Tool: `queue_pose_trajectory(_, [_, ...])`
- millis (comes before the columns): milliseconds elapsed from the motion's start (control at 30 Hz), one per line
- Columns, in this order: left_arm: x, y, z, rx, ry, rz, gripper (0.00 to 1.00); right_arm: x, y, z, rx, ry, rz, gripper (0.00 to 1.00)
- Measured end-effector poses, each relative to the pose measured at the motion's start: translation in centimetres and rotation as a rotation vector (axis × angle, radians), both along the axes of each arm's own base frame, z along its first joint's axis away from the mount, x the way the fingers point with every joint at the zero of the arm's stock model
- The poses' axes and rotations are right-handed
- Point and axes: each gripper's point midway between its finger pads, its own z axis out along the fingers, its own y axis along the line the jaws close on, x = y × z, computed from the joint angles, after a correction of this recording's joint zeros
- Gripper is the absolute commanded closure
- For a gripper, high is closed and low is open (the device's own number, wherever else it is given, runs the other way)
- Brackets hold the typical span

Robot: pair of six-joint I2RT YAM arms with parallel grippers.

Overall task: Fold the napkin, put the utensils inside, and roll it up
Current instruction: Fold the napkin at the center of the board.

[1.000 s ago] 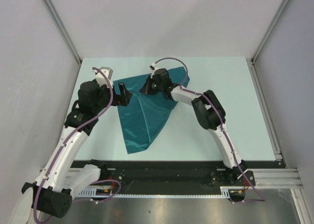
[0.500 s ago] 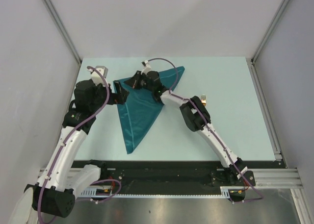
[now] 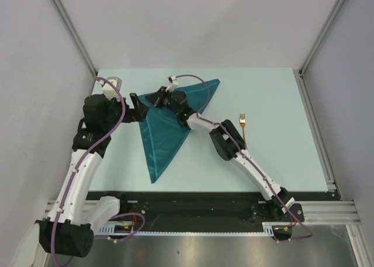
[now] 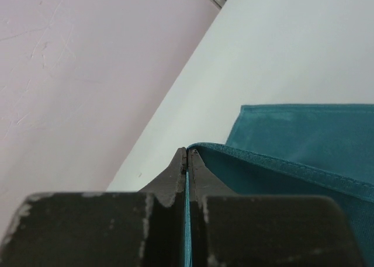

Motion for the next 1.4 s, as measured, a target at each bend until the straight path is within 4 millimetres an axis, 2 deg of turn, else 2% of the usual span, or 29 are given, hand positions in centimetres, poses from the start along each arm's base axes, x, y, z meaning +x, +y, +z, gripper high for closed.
queue_pose_trajectory(167, [0.1, 0.1, -0.1, -0.015, 0.006, -0.003, 0.0, -0.3, 0.9, 2.2, 0.039, -0.069, -0.022, 1.0])
queue_pose_trajectory(300, [0.2, 0.1, -0.2, -0.028, 0.011, -0.007, 0.0, -0.4, 1.3, 3.0, 0.057, -0.094, -0.037, 1.0])
queue_pose_trajectory(700, [0.3, 0.3, -0.2, -0.057, 0.018, -0.014, 0.0, 0.0, 1.3, 1.3, 0.041, -0.089, -0.063, 1.0])
queue_pose_trajectory(867, [0.5, 0.3, -0.1, -0.063, 0.014, -0.017, 0.0, 0.1, 1.3, 1.7, 0.047, -0.096, -0.072, 1.0])
queue_pose_trajectory(967, [0.5, 0.2, -0.1, -0.072, 0.018, -0.023, 0.0, 0.2, 1.3, 2.0, 0.051, -0.1, -0.077, 0.84])
queue_pose_trajectory(1000, [0.5, 0.2, -0.1, -0.073, 0.019, -0.024, 0.0, 0.2, 1.3, 2.0, 0.05, -0.1, -0.078, 0.66])
queue_pose_trajectory(1100, [0.5, 0.2, -0.2, -0.074, 0.022, -0.027, 0.0, 0.2, 1.3, 1.9, 0.047, -0.1, -0.077, 0.36])
queue_pose_trajectory(1200, [0.5, 0.1, -0.4, -0.074, 0.024, -0.027, 0.0, 0.0, 1.3, 1.7, 0.035, -0.112, -0.058, 0.22])
queue_pose_trajectory(1267, [0.5, 0.1, -0.5, -0.074, 0.024, -0.027, 0.0, -0.1, 1.2, 1.1, 0.02, -0.117, -0.039, 0.18])
queue_pose_trajectory(1400, [0.6, 0.2, -0.6, -0.074, 0.023, -0.026, 0.0, -1.0, -0.1, -1.6, -0.037, -0.057, 0.009, 0.16])
